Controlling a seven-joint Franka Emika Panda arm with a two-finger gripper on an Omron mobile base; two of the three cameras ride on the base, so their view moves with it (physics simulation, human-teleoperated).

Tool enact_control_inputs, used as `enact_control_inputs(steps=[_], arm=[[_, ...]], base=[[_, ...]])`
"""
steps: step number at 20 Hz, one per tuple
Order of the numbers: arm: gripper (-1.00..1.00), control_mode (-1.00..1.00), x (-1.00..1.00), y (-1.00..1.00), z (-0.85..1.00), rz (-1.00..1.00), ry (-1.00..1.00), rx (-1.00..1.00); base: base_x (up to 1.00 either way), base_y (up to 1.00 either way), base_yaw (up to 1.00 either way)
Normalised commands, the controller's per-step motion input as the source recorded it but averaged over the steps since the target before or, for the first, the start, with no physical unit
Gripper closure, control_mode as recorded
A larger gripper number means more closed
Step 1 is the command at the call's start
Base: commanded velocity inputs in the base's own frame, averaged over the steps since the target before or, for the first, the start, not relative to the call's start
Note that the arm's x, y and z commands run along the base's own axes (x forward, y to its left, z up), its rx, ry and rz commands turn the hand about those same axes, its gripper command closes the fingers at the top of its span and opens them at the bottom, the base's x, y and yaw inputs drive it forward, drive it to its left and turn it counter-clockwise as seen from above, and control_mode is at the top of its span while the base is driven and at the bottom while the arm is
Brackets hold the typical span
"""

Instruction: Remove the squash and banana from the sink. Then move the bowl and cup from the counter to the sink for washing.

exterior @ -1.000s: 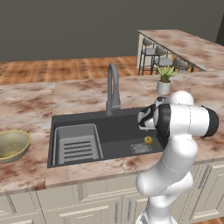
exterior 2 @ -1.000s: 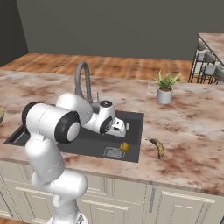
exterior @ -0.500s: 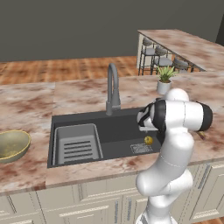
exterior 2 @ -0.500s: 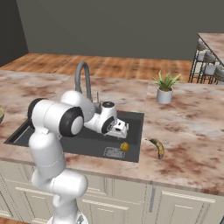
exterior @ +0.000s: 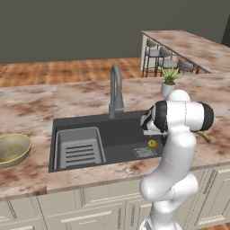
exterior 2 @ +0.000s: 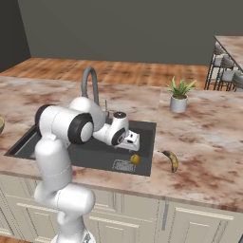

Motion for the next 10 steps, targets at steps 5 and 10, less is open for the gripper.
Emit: enact_control_inputs(steps=[5, 10], arm=[[-1.0, -1.0, 0.11, -0.04, -0.1, 0.0, 0.0, 0.0], [-1.0, -1.0, 0.12, -0.05, -0.1, 0.0, -0.01, 0.0]], base=[[0.0, 0.0, 0.0], [0.0, 0.0, 0.0]])
